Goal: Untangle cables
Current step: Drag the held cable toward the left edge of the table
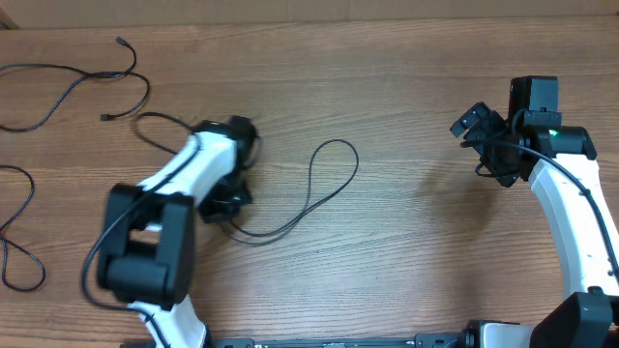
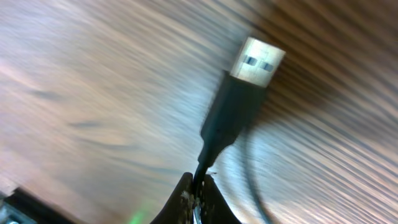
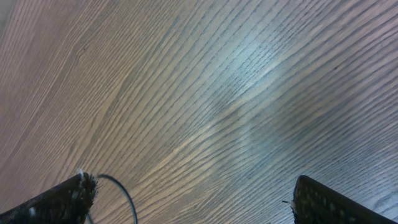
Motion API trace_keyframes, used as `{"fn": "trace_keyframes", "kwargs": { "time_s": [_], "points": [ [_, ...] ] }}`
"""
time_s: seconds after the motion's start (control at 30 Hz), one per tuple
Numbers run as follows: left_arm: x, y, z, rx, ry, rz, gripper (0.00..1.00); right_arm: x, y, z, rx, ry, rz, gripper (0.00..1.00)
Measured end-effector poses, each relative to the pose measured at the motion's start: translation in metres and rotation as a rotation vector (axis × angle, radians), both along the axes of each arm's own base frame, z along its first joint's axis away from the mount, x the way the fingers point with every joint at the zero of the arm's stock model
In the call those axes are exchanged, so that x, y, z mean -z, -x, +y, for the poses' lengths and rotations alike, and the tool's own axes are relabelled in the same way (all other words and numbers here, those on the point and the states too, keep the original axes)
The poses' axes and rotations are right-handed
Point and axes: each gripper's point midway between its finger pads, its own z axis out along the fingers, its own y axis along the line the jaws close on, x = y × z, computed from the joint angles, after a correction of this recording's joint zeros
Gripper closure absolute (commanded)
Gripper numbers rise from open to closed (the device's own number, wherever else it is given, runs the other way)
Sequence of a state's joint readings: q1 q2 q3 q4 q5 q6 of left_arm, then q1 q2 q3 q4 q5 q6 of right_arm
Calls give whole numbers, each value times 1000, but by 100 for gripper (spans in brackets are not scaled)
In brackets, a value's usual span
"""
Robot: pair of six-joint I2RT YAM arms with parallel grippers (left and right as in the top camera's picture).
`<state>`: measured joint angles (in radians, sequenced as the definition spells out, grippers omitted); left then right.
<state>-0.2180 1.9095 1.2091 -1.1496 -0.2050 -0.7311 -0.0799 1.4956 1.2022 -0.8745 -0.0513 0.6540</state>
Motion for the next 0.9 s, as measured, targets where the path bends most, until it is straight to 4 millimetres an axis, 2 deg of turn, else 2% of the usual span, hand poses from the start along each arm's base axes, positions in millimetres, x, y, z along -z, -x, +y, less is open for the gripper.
{"fn": "trace_keyframes", "kwargs": {
  "time_s": [0.1,0.23,0.27,0.37,0.47,0.6,0.8,0.9],
  "points": [
    [-23,-5,29,-83,-20,-76,96,0,0,0,0,0,0,0],
    [-66,-10,70,-218,-31,-240,96,0,0,0,0,0,0,0],
    [-83,-9,85,-269,-40,-303,95,0,0,0,0,0,1,0],
    [-114,-1,113,-357,-58,-417,95,0,0,0,0,0,0,0],
    [-134,7,132,-401,-75,-492,96,0,0,0,0,0,0,0],
    [-149,13,145,-424,-94,-549,96,0,0,0,0,0,1,0],
    [-161,2,167,-456,-117,-648,95,0,0,0,0,0,0,0],
    [-177,-2,180,-493,-131,-700,96,0,0,0,0,0,0,0]
  ]
}}
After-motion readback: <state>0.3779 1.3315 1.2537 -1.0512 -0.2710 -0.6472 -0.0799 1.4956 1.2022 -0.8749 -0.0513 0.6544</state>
